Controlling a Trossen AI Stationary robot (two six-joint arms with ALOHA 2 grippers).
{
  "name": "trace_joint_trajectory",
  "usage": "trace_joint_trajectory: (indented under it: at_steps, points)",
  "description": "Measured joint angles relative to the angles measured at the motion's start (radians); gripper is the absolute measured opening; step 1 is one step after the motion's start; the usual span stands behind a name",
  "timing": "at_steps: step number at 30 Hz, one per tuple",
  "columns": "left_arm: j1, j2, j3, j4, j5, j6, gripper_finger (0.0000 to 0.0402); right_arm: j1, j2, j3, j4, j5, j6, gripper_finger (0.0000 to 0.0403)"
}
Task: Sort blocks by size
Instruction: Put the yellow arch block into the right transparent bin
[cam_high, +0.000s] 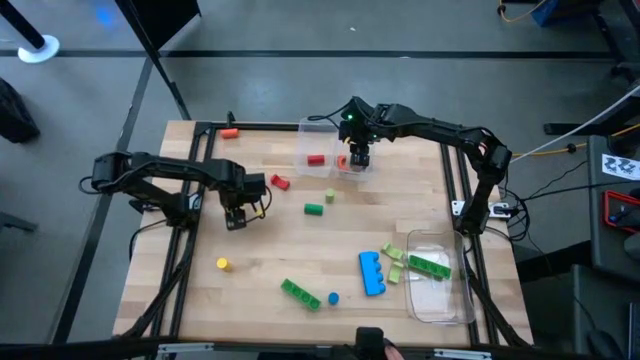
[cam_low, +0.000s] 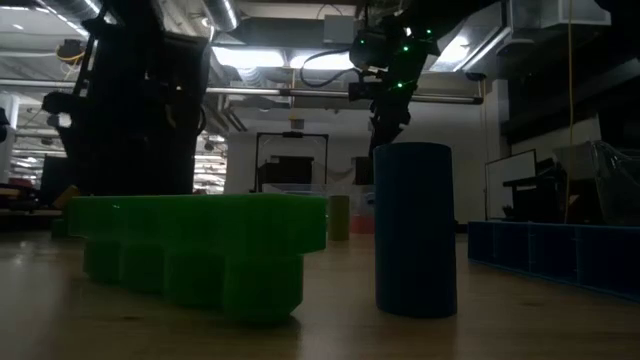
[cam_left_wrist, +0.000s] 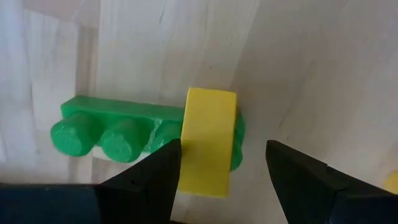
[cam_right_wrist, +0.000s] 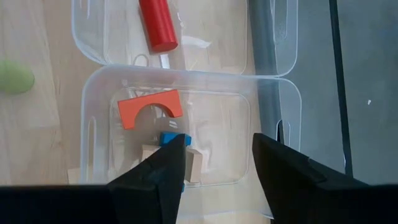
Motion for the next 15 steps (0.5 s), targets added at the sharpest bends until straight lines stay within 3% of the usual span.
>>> trace_joint_trajectory:
  at_steps: [15]
  points:
    - [0.0, 0.0, -0.009, 0.011, -0.028, 0.001, 0.0221, 0.0, 0.0, 0.0, 0.0, 0.0, 0.0, 0.0186]
